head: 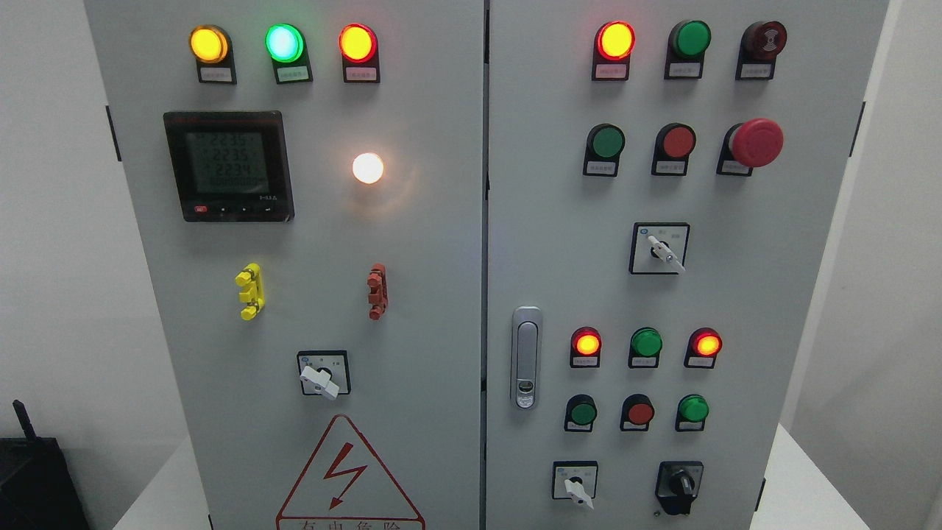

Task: Trip black knob to open circuit

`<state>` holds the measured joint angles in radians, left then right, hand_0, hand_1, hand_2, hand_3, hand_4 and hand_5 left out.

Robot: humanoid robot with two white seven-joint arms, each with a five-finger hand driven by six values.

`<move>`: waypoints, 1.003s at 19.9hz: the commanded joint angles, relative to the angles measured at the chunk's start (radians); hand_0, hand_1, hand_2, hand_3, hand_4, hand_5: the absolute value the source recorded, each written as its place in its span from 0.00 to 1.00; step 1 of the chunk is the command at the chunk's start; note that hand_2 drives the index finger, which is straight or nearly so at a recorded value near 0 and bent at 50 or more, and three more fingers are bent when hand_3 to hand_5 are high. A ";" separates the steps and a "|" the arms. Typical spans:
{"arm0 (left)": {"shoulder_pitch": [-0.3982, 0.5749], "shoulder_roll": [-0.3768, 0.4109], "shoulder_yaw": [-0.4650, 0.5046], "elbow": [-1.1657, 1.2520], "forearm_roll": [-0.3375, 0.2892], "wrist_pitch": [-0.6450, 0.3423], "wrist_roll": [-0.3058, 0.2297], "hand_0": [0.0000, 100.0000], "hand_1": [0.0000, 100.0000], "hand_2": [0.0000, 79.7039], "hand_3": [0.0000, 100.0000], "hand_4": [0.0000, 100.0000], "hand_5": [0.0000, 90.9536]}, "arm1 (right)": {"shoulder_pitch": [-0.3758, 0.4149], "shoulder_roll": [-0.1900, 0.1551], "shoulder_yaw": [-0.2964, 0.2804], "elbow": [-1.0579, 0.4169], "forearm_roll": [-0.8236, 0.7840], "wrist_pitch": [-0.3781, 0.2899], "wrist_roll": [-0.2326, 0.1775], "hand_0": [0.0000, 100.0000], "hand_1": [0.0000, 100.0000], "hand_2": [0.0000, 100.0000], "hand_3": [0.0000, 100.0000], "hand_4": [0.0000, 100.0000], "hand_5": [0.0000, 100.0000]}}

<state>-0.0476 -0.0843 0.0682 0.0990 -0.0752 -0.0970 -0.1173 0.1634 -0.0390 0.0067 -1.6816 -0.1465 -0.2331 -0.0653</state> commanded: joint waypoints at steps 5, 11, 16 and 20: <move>0.000 0.000 0.001 -0.016 0.000 0.000 0.001 0.12 0.39 0.00 0.00 0.00 0.00 | -0.021 -0.004 -0.005 -0.067 0.004 0.021 -0.001 0.00 0.00 0.00 1.00 0.97 1.00; 0.000 0.000 0.001 -0.016 0.000 0.000 0.001 0.12 0.39 0.00 0.00 0.00 0.00 | -0.050 0.001 -0.002 -0.067 0.002 0.029 -0.001 0.00 0.00 0.00 1.00 0.99 1.00; 0.000 0.000 -0.001 -0.016 0.000 0.000 0.001 0.12 0.39 0.00 0.00 0.00 0.00 | -0.070 0.005 0.004 -0.072 0.004 0.051 -0.001 0.00 0.00 0.00 1.00 0.99 1.00; 0.000 0.000 0.001 -0.016 0.000 0.000 0.001 0.12 0.39 0.00 0.00 0.00 0.00 | -0.079 0.007 0.007 -0.073 0.005 0.052 -0.001 0.00 0.00 0.00 1.00 0.99 1.00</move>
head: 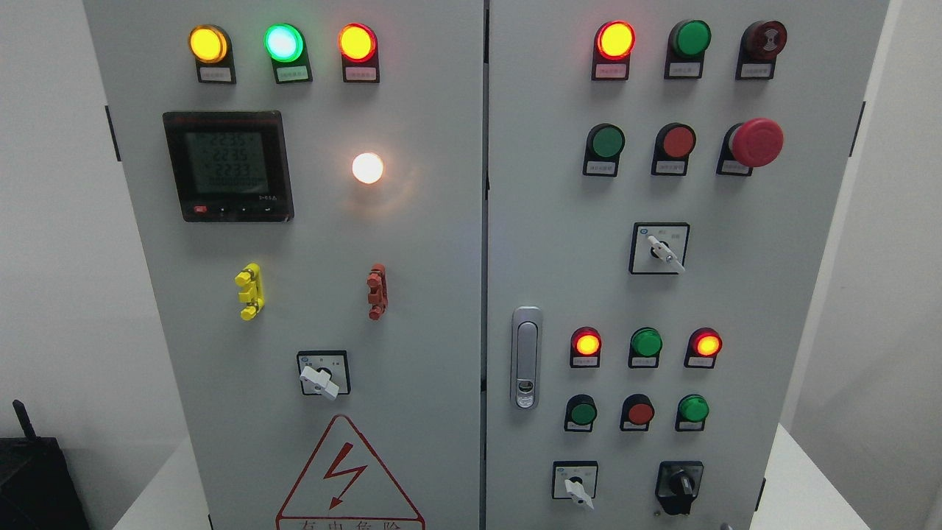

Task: Trip black knob to open circuit
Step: 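Raise the right hand up to the black rotary knob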

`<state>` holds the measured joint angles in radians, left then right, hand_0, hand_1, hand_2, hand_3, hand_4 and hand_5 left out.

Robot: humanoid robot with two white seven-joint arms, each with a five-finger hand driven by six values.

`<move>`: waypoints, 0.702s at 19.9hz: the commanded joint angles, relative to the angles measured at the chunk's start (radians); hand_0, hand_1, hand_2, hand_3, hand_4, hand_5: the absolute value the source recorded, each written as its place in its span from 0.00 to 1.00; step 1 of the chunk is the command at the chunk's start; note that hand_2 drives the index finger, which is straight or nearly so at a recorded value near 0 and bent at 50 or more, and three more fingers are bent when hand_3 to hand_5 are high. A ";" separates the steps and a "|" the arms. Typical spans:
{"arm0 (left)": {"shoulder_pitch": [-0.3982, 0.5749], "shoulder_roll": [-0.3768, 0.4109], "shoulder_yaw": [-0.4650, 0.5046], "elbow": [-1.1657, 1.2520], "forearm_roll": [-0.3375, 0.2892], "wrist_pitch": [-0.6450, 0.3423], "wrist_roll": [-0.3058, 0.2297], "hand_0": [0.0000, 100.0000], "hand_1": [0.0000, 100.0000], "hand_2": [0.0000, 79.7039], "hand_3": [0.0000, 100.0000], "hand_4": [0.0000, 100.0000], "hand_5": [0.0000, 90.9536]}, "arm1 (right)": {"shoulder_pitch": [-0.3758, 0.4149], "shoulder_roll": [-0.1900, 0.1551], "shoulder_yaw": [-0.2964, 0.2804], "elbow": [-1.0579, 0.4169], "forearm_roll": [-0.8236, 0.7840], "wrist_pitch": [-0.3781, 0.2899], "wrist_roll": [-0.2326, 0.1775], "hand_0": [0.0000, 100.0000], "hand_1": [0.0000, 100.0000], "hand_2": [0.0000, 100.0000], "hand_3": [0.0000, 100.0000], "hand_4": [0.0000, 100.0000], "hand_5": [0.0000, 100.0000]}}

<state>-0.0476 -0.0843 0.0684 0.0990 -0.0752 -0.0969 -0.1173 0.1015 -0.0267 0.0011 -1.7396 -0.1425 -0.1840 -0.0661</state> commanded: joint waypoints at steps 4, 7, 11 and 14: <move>0.000 0.000 -0.001 -0.016 0.000 0.000 0.001 0.12 0.39 0.00 0.00 0.00 0.00 | -0.028 -0.004 0.016 -0.020 0.001 0.017 0.003 0.00 0.00 0.00 1.00 1.00 1.00; 0.000 0.000 -0.001 -0.016 0.000 0.000 0.001 0.12 0.39 0.00 0.00 0.00 0.00 | -0.029 -0.004 0.025 -0.020 0.001 0.017 0.006 0.00 0.00 0.01 1.00 1.00 1.00; 0.000 0.000 -0.001 -0.016 0.000 0.000 0.001 0.12 0.39 0.00 0.00 0.00 0.00 | -0.035 -0.004 0.030 -0.018 0.001 0.021 0.008 0.00 0.00 0.01 1.00 1.00 1.00; 0.000 0.000 0.001 -0.016 0.000 0.000 0.001 0.12 0.39 0.00 0.00 0.00 0.00 | -0.037 -0.004 0.039 -0.017 0.001 0.031 0.009 0.00 0.00 0.01 1.00 1.00 1.00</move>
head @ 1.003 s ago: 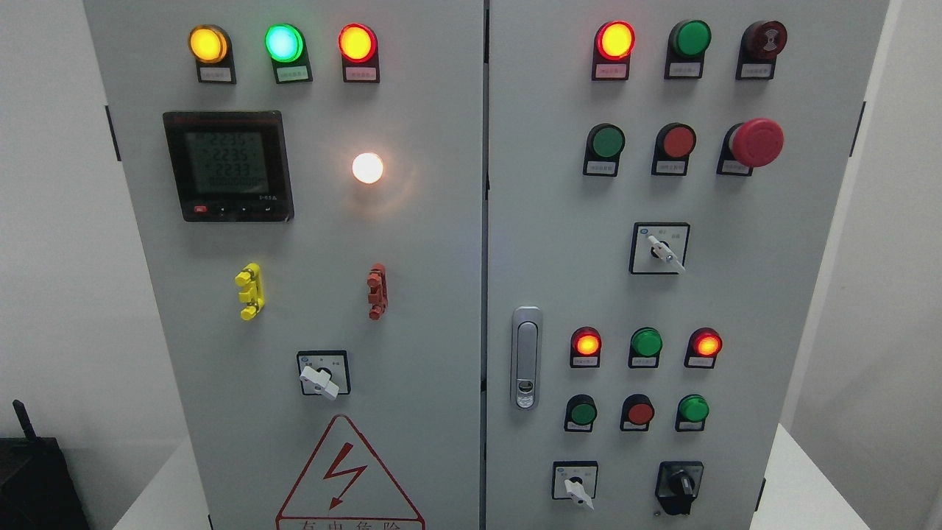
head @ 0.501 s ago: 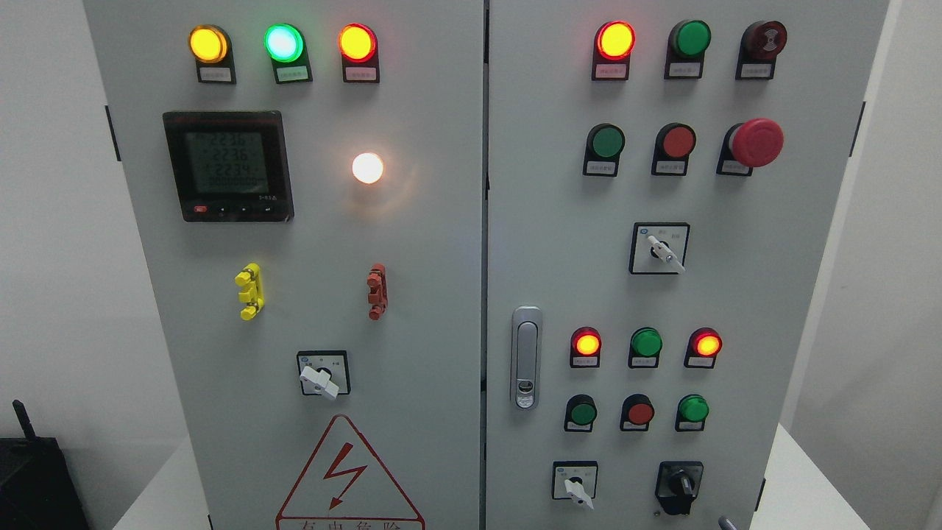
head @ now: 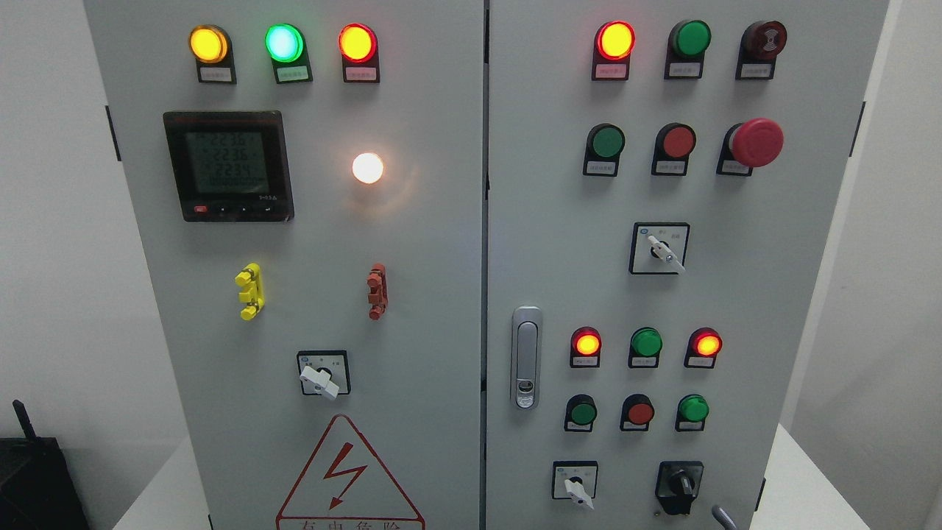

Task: Trip black knob to open circuit
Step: 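Raise the right hand up to the black rotary knob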

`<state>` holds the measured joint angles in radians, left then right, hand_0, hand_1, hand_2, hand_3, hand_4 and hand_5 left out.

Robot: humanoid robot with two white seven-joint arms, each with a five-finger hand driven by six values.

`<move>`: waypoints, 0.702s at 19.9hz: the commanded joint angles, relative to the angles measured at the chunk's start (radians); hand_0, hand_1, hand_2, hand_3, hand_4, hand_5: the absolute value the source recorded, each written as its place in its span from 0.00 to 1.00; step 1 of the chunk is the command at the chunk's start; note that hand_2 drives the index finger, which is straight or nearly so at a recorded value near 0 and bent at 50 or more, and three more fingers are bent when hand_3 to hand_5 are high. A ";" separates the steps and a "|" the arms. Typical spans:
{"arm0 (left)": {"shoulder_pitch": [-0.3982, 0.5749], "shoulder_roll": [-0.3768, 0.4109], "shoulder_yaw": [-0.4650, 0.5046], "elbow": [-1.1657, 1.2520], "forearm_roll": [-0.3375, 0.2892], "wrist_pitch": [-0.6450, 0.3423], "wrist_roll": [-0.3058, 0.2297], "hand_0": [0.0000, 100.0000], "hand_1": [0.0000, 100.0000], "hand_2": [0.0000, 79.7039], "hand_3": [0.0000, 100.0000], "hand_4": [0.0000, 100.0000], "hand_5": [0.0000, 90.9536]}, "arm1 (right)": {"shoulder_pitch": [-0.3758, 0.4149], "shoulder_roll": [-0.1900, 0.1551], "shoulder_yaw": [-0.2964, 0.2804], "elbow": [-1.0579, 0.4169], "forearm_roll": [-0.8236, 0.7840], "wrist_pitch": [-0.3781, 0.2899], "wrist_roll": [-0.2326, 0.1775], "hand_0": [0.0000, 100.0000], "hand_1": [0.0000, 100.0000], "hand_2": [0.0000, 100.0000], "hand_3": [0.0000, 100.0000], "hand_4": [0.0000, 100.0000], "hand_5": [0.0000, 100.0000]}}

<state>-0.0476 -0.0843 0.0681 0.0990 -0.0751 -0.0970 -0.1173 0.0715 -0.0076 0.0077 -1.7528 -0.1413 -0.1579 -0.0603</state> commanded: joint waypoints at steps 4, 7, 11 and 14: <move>0.000 0.000 0.001 -0.016 0.000 0.000 0.001 0.12 0.39 0.00 0.00 0.00 0.00 | -0.009 -0.023 0.034 0.003 0.000 0.006 0.005 0.00 0.00 0.01 1.00 1.00 1.00; 0.000 0.000 0.001 -0.016 0.000 0.000 0.001 0.12 0.39 0.00 0.00 0.00 0.00 | -0.013 -0.023 0.034 0.004 0.000 0.006 0.004 0.00 0.00 0.01 1.00 1.00 1.00; 0.000 0.000 -0.001 -0.016 0.000 0.000 0.001 0.12 0.39 0.00 0.00 0.00 0.00 | -0.013 -0.023 0.038 0.003 0.000 0.006 0.005 0.00 0.00 0.01 1.00 1.00 1.00; 0.000 0.000 -0.001 -0.016 0.000 0.000 0.001 0.12 0.39 0.00 0.00 0.00 0.00 | -0.010 -0.023 0.041 0.003 0.002 0.006 0.005 0.00 0.00 0.01 1.00 1.00 1.00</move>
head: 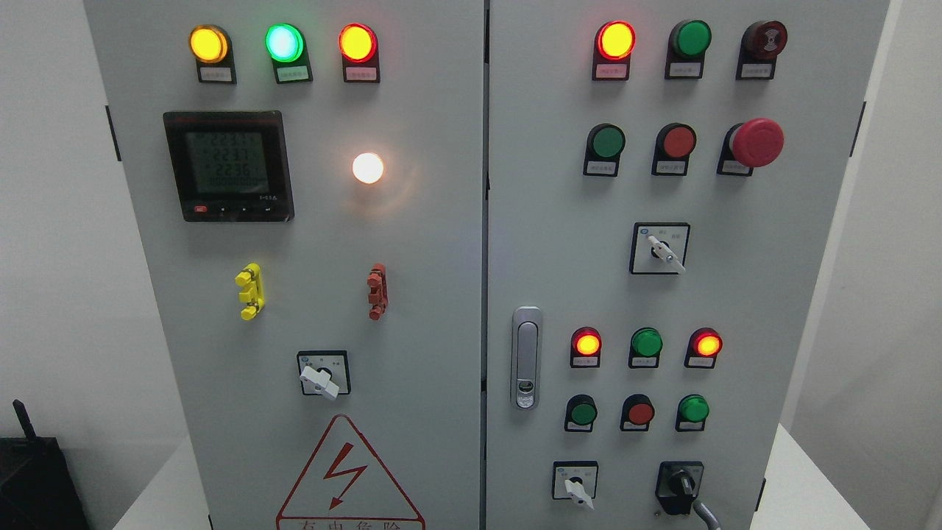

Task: Trip black knob to open circuit
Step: 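Raise the right hand up to the black rotary knob, then grip the black knob with the right hand and twist it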

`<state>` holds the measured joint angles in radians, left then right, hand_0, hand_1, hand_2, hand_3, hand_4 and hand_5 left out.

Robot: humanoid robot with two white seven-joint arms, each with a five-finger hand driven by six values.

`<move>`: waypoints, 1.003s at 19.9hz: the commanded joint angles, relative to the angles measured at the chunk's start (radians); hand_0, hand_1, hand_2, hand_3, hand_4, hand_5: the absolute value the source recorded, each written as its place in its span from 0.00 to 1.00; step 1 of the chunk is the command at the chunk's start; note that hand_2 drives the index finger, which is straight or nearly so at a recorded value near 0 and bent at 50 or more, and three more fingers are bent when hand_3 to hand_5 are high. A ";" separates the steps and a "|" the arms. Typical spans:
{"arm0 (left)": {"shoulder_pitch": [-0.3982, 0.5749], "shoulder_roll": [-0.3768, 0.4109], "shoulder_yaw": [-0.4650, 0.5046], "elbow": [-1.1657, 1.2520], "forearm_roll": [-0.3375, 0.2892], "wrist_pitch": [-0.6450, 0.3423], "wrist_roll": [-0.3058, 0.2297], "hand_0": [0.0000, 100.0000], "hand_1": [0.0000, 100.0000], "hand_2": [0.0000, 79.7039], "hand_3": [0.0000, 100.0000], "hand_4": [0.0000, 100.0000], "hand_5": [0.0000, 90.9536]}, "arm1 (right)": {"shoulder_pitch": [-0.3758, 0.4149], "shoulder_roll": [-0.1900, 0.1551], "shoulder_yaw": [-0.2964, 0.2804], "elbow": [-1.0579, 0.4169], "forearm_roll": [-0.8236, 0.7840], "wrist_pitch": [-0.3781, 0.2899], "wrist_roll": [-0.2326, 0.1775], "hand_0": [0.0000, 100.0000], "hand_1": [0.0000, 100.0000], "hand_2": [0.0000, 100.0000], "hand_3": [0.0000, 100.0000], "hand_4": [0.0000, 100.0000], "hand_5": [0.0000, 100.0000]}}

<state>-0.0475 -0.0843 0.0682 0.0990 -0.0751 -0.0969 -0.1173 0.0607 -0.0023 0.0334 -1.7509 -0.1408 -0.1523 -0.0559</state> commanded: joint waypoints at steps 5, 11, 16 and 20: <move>0.000 0.000 0.001 -0.016 0.000 0.000 0.001 0.12 0.39 0.00 0.00 0.00 0.00 | 0.002 -0.028 0.026 -0.002 0.001 -0.001 0.001 0.00 0.00 0.02 1.00 1.00 1.00; 0.000 0.000 0.001 -0.016 0.000 0.000 0.001 0.12 0.39 0.00 0.00 0.00 0.00 | 0.004 -0.027 0.036 -0.005 0.001 -0.001 0.002 0.00 0.00 0.02 1.00 1.00 1.00; 0.000 0.000 0.001 -0.016 0.000 0.000 0.001 0.12 0.39 0.00 0.00 0.00 0.00 | -0.001 -0.027 0.040 -0.005 0.001 -0.001 0.016 0.00 0.00 0.02 1.00 1.00 1.00; 0.000 0.000 -0.001 -0.016 0.000 0.000 0.001 0.12 0.39 0.00 0.00 0.00 0.00 | -0.001 -0.027 0.040 -0.004 0.001 0.000 0.018 0.00 0.00 0.02 1.00 1.00 1.00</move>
<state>-0.0475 -0.0843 0.0684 0.0990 -0.0751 -0.0969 -0.1173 0.0621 -0.0006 0.0616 -1.7540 -0.1396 -0.1523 -0.0472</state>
